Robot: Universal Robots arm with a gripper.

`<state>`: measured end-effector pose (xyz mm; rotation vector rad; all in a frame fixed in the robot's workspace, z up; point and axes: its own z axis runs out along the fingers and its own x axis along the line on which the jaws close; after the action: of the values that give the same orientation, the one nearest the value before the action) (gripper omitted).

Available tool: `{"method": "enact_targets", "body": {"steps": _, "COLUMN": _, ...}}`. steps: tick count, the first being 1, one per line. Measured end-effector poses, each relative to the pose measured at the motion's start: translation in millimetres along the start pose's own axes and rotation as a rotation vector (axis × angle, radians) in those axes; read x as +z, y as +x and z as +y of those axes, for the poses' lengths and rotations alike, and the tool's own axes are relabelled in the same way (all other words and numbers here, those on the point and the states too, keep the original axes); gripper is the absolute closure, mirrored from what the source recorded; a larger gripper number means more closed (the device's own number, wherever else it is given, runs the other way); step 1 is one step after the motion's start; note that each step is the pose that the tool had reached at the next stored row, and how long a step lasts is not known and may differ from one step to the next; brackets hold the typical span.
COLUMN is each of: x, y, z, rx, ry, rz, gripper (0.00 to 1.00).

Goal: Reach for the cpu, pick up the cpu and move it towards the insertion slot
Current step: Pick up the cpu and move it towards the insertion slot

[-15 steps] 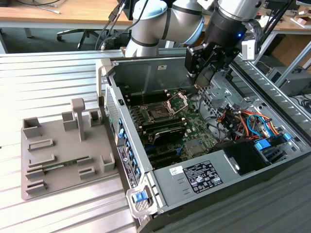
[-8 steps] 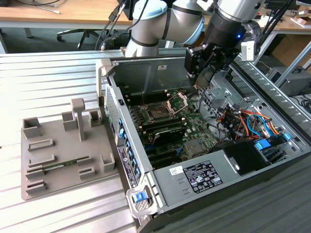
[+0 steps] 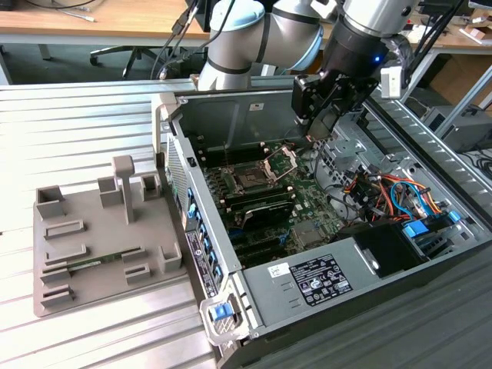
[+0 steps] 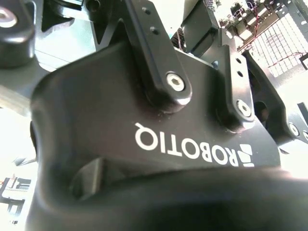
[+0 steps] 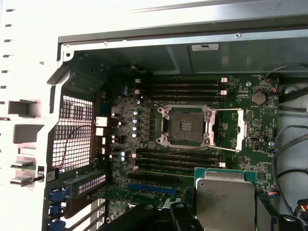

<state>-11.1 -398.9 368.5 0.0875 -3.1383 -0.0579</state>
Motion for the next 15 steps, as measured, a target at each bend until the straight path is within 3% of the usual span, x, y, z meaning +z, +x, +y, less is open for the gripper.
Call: {"method": "enact_targets", "body": {"steps": 15, "x": 2.9, "y": 0.0, "z": -0.1, "rx": 0.0, "ry": 0.0, "rz": 0.0, "gripper": 0.45}}
